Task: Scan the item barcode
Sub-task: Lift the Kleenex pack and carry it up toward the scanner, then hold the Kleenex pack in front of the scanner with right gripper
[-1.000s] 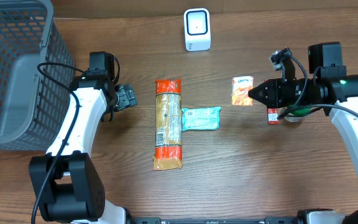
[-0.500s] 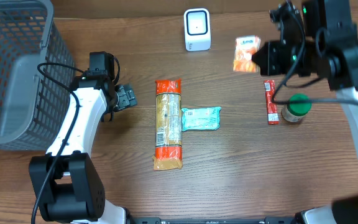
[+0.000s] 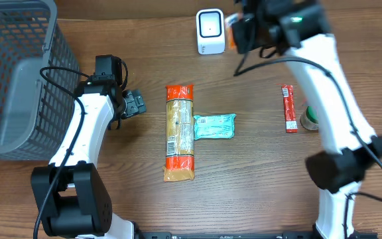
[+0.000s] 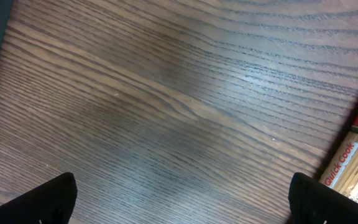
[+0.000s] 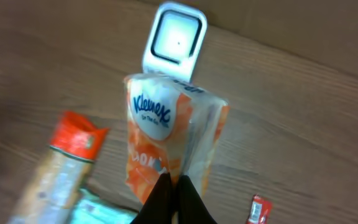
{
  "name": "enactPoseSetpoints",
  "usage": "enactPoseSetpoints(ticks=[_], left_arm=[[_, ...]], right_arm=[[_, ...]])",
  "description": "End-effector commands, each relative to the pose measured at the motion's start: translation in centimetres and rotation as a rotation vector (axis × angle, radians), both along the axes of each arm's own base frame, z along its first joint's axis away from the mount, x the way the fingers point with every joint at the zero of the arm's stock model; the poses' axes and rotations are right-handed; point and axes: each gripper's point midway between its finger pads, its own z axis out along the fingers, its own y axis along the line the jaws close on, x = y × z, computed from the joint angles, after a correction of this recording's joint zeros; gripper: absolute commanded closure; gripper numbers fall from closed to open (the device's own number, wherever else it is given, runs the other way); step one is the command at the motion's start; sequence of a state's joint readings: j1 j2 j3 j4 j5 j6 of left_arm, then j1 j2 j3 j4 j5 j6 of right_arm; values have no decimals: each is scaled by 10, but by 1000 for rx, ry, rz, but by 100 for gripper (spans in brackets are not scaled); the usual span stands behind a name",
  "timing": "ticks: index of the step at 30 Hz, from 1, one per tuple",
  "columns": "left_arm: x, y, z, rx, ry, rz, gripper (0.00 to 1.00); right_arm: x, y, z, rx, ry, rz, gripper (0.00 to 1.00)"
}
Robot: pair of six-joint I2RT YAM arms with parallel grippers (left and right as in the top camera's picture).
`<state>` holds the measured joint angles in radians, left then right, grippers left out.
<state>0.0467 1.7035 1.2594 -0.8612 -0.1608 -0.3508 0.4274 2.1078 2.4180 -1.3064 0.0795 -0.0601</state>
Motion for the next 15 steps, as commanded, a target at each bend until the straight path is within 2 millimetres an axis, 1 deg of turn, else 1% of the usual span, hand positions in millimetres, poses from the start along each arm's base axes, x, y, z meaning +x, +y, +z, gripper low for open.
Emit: enactPoseSetpoints(ticks=[1,4,7,10,13,15], left_arm=[[4,0,10,5,-30,-15,0],[4,0,10,5,-30,-15,0],[4,0,10,5,-30,-15,0],[4,0,10,5,-30,-15,0],[4,0,10,5,-30,-15,0],[4,0,10,5,-30,-15,1]], right_arm=[[29,0,-24,-269,-95,39,96],[43,13,-47,-354,-115,118,96],[59,28,-65,-396,-147,179,96],[79,34,-79,-433,-195,188,96],[98,31,-83,-474,-254,134,96],[108,30,-84,-506,-289,126,96]])
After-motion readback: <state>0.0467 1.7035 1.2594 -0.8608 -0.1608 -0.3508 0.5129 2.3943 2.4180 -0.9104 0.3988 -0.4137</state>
